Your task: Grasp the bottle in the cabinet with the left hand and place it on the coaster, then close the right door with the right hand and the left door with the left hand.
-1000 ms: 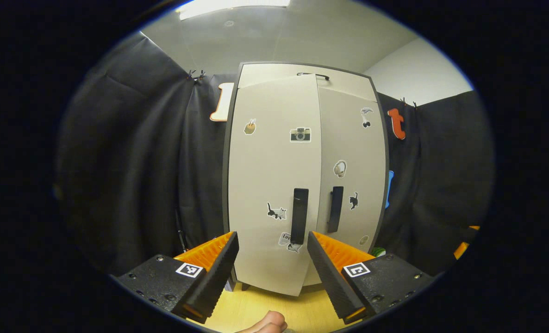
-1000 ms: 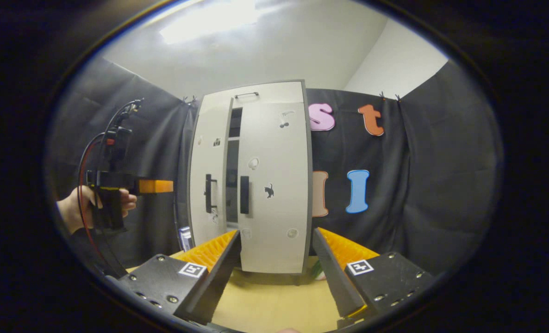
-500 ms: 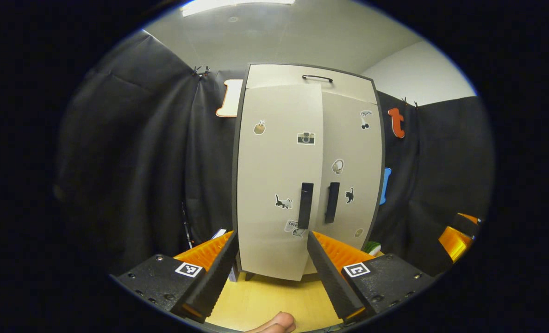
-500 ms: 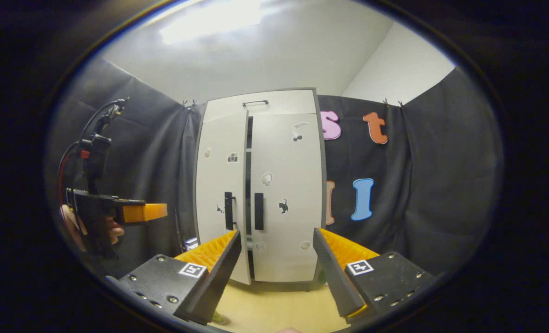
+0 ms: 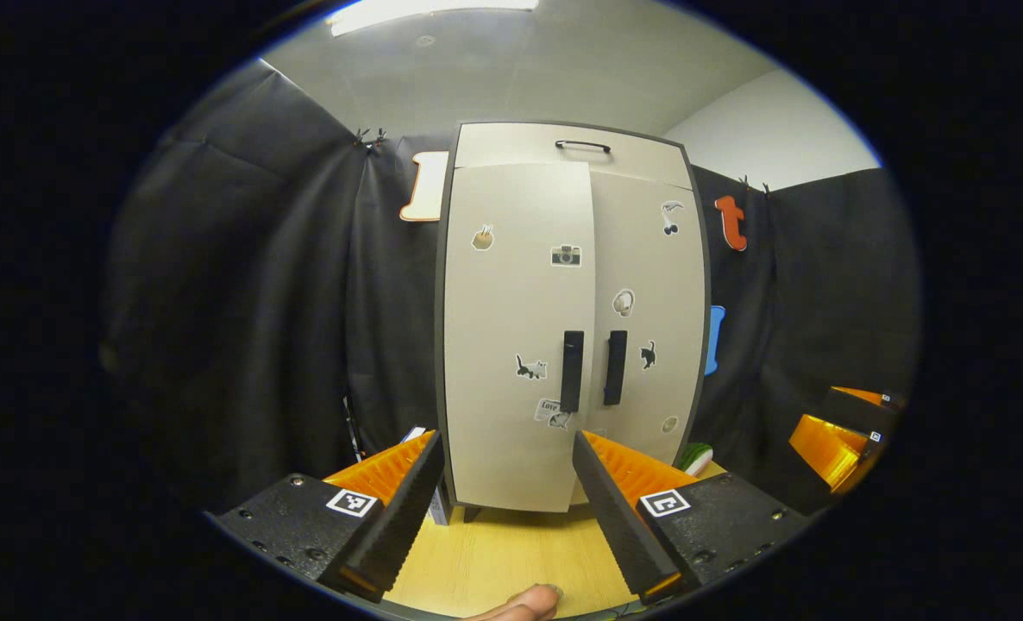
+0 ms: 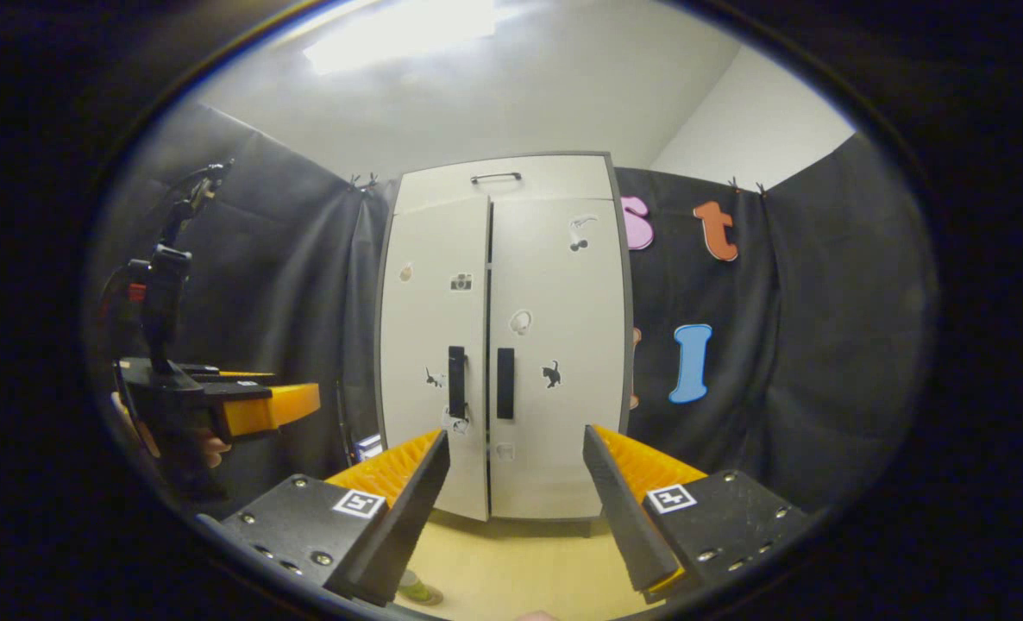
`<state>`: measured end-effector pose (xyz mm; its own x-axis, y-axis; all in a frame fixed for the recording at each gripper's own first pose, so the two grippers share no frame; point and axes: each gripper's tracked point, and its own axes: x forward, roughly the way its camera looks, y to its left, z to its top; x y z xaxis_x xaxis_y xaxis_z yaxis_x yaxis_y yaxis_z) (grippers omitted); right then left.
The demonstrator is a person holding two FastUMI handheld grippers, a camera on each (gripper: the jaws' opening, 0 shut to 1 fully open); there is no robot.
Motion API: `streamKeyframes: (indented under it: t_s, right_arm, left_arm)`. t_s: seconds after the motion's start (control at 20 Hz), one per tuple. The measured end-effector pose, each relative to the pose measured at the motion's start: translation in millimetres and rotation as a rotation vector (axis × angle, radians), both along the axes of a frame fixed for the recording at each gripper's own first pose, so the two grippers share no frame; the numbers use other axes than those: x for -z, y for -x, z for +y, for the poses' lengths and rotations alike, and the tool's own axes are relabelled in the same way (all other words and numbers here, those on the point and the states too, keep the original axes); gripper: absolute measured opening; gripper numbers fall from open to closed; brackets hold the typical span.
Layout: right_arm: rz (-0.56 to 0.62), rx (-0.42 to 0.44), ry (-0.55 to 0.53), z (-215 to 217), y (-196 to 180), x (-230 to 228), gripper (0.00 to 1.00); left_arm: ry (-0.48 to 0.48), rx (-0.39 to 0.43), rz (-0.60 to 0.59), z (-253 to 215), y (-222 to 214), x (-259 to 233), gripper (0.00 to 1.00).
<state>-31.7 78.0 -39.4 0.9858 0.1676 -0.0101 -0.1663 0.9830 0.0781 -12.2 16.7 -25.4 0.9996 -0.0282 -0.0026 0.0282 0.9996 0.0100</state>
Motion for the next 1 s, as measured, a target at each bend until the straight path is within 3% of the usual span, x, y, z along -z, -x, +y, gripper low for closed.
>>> streamKeyframes:
  t_s: [0.4,0.55,0.65,1.0]
  right_arm:
    - [0.023,0.013,-0.001,3.0,-0.7,8.2,0.92]
    - [-0.008,0.011,-0.025,6.1,2.8,-1.3,0.95]
    - [-0.028,0.018,-0.026,5.8,5.5,-5.9,0.92]
    - [-0.008,0.079,-0.055,2.6,3.9,-0.8,0.95]
  left_arm:
    - [-0.025,0.007,0.004,1.3,17.9,2.9,0.95]
    - [-0.031,0.0,-0.01,4.9,20.1,-2.4,0.95]
    - [-0.032,-0.001,-0.026,6.0,23.7,-6.7,0.95]
    - [-0.021,0.033,-0.026,-1.4,32.9,-3.5,0.95]
